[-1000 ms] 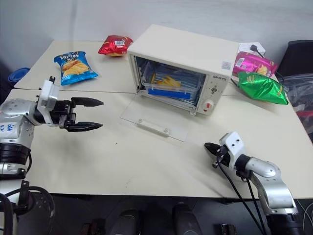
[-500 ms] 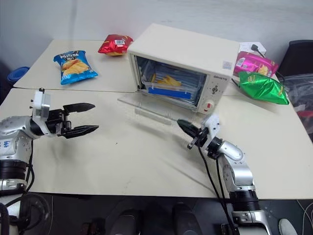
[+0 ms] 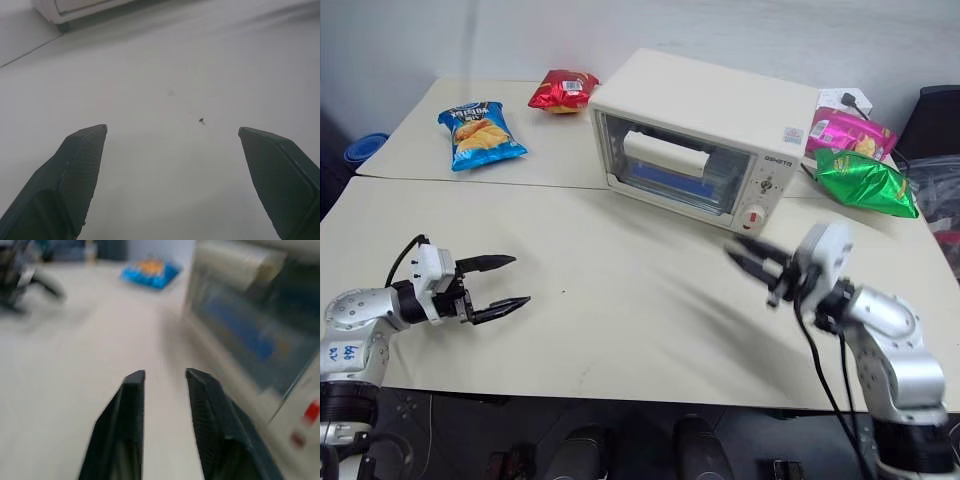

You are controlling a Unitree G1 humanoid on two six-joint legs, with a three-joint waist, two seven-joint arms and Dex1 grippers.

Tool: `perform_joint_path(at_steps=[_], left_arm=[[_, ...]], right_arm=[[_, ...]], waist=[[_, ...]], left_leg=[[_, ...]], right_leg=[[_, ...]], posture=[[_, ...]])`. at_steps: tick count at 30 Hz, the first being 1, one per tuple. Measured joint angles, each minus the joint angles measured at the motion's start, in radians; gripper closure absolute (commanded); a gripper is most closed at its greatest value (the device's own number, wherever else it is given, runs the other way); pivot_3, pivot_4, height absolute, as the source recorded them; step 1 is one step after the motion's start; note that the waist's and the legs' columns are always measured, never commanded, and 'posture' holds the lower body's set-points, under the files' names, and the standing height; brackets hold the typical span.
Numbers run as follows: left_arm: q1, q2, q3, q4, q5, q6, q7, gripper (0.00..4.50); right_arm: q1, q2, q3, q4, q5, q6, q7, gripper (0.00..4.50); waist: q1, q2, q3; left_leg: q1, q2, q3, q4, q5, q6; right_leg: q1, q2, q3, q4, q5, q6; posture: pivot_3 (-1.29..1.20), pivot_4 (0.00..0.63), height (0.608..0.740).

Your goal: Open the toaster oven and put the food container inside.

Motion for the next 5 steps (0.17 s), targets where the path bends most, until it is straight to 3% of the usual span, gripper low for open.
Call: perform_joint_path(at_steps=[5], left_arm=[[0.068,-0.005,0.002,-0.059,0.006,-0.036,0.021,0.0]], right_arm=[[0.157,-0.006,-0.007,0.018,-0.048,-0.169,0.108,0.51]], waist=[[-0.008,0.0,0.0]], left_leg=[[0.003,0.002,0.001,0.0,0.0,0.0]], right_leg=[[0.001,0.002,0.001,0.001,0.0,0.0]], posture=[[0.0,0.15,0.74]])
